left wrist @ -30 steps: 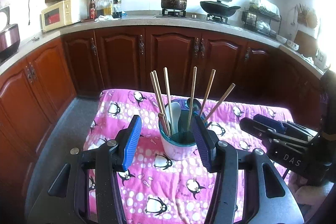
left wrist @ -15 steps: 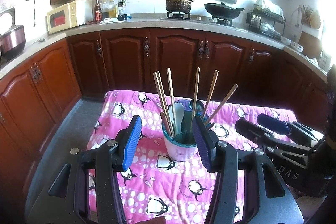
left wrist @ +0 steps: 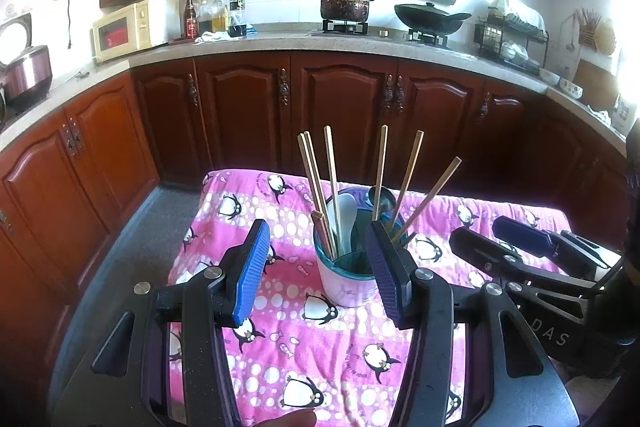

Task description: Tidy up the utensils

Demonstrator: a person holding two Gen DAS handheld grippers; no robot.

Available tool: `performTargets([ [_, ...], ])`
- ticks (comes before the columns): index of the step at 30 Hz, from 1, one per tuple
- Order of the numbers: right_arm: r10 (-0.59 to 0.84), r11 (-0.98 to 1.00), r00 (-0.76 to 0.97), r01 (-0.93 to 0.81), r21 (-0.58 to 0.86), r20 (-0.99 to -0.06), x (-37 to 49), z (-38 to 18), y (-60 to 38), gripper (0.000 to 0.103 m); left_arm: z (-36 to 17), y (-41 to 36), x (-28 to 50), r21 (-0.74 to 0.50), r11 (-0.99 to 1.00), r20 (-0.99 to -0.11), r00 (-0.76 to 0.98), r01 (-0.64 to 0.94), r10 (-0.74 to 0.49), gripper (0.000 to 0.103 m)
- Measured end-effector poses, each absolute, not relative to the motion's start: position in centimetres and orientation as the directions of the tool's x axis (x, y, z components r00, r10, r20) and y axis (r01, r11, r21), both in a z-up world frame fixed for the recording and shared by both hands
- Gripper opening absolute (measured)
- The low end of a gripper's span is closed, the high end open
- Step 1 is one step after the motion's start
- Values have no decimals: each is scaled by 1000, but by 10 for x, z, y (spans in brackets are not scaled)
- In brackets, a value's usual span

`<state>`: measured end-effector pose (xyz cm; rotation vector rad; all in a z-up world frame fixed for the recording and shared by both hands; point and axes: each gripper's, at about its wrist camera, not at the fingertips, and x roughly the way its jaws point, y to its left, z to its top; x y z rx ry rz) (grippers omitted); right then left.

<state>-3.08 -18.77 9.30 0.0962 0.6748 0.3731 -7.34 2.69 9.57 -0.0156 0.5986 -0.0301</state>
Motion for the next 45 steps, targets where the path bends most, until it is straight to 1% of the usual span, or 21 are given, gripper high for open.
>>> performTargets([
  [33, 364, 929, 692, -315, 194, -623, -22, 82, -181, 55, 84, 29, -72, -20, 1000, -571, 821, 9, -19, 50],
  [45, 363, 930, 683, -311, 198, -633, -17, 76, -182, 55, 79, 30, -66, -41, 999, -582, 812, 19, -39, 50],
])
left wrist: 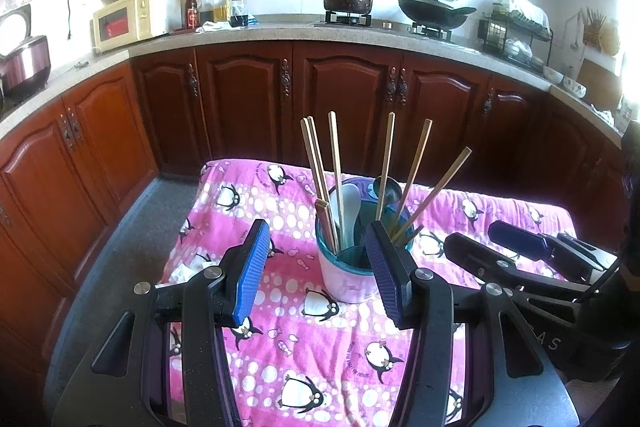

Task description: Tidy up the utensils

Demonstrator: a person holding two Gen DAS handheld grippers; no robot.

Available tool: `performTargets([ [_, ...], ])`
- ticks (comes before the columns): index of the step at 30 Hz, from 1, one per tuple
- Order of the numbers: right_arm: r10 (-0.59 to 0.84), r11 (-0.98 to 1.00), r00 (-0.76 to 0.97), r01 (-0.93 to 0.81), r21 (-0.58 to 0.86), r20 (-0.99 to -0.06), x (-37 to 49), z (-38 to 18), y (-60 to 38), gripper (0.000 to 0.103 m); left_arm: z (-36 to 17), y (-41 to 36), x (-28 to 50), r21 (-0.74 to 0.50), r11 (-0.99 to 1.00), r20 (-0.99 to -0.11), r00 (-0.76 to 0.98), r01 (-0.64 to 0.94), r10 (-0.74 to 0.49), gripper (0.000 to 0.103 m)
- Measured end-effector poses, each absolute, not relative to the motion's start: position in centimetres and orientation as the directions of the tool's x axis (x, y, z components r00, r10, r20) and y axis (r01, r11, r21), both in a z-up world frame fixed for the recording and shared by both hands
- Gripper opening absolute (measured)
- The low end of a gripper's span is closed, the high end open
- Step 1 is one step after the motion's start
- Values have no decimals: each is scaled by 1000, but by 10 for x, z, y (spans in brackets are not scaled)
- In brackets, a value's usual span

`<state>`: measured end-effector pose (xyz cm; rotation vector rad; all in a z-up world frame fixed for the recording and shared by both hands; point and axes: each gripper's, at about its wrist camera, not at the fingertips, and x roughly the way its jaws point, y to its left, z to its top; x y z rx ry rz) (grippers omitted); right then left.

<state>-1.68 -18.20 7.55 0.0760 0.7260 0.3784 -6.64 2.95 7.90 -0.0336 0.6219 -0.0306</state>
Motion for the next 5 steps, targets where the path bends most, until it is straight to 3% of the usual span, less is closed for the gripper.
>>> performTargets([
  [5, 357, 933, 678, -297, 205, -642, -12, 69, -188, 55, 76, 31, -64, -42, 999, -582, 812, 18, -40, 50],
])
